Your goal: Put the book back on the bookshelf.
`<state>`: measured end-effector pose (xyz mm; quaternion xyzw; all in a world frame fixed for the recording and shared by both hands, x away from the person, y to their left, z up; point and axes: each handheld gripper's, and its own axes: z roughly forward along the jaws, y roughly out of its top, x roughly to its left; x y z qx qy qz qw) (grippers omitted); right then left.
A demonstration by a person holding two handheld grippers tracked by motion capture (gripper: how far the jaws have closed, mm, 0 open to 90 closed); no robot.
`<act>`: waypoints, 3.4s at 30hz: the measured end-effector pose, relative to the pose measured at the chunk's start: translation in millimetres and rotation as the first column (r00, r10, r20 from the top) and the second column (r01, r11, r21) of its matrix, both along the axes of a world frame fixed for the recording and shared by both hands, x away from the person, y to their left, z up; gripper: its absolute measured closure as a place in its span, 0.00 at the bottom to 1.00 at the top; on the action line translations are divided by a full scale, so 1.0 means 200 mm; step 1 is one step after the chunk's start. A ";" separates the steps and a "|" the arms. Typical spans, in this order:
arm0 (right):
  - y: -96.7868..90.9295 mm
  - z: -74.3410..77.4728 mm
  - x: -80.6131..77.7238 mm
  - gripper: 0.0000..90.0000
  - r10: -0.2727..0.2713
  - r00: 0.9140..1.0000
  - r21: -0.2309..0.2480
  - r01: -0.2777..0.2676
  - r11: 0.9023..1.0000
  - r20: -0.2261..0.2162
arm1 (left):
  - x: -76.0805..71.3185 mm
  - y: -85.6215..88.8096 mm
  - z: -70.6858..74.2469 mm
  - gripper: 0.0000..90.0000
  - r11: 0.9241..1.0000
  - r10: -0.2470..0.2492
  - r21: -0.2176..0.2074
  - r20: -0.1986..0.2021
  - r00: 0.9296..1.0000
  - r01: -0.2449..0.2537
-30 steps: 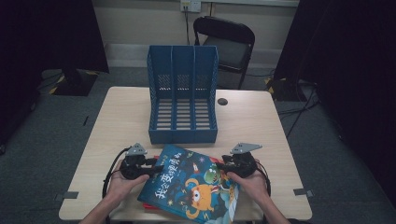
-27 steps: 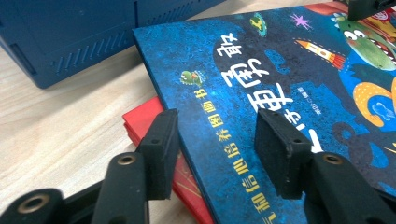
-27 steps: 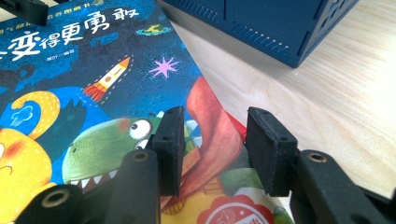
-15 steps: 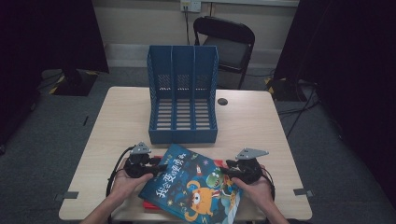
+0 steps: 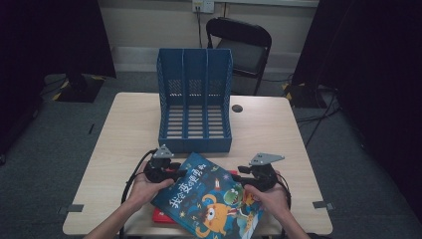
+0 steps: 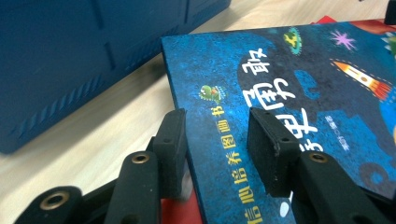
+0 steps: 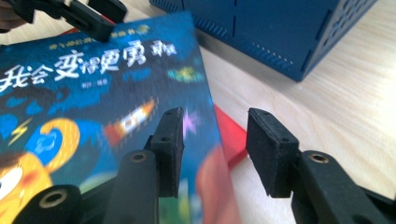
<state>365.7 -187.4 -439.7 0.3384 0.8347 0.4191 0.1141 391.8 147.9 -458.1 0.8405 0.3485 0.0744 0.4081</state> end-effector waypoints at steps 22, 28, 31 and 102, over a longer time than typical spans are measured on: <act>0.09 -0.04 0.07 0.60 0.067 0.997 -0.039 -0.069 0.997 -0.034 | -0.13 0.07 0.00 0.62 0.999 -0.049 -0.007 -0.014 0.999 0.049; 0.11 -0.05 0.08 0.59 0.085 0.995 -0.055 -0.087 0.995 -0.046 | -0.23 0.17 -0.01 0.58 0.998 -0.058 -0.030 -0.034 0.998 0.057; 0.11 -0.05 0.08 0.59 0.087 0.995 -0.054 -0.089 0.995 -0.047 | -0.27 0.22 -0.02 0.58 0.998 -0.061 -0.033 -0.035 0.998 0.060; -0.07 -0.08 -0.08 0.32 -0.001 1.000 -0.034 0.001 0.999 -0.010 | -0.05 0.11 -0.03 0.56 0.999 0.042 -0.021 0.018 0.999 -0.041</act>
